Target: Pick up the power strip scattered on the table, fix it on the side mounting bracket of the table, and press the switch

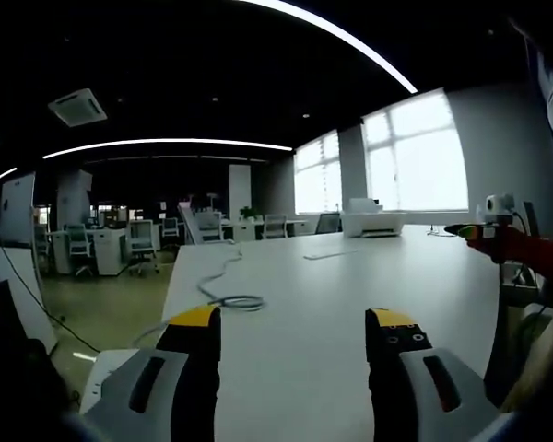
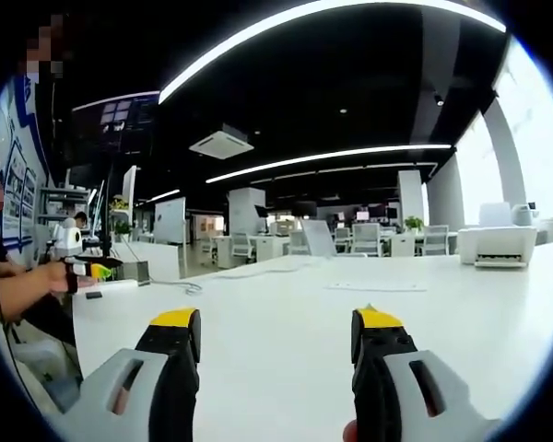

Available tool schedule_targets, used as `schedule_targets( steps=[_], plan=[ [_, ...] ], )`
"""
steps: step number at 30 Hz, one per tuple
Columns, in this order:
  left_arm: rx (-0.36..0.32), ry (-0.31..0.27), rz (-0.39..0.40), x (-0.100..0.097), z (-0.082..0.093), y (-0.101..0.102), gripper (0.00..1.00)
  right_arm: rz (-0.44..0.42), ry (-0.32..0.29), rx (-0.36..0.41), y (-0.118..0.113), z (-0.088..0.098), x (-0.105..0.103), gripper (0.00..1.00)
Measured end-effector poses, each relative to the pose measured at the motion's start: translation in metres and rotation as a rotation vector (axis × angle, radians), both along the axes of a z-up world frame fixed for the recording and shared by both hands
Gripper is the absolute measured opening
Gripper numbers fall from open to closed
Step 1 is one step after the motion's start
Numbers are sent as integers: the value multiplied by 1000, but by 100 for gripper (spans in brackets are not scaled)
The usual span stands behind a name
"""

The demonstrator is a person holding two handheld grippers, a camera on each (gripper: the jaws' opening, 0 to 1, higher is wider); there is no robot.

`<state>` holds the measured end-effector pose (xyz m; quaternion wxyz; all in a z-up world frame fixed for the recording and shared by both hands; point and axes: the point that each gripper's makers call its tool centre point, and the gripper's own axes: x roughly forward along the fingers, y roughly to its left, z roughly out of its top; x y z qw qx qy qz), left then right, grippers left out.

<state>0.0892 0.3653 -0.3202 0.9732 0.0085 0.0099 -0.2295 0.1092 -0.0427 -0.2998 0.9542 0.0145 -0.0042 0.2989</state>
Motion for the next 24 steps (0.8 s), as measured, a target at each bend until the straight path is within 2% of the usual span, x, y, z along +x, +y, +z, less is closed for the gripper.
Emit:
schedule_targets(
  steps=[24],
  plan=[
    [5, -10, 2, -1, 6, -1, 68, -4, -5, 7, 0, 4, -1, 62]
  ],
)
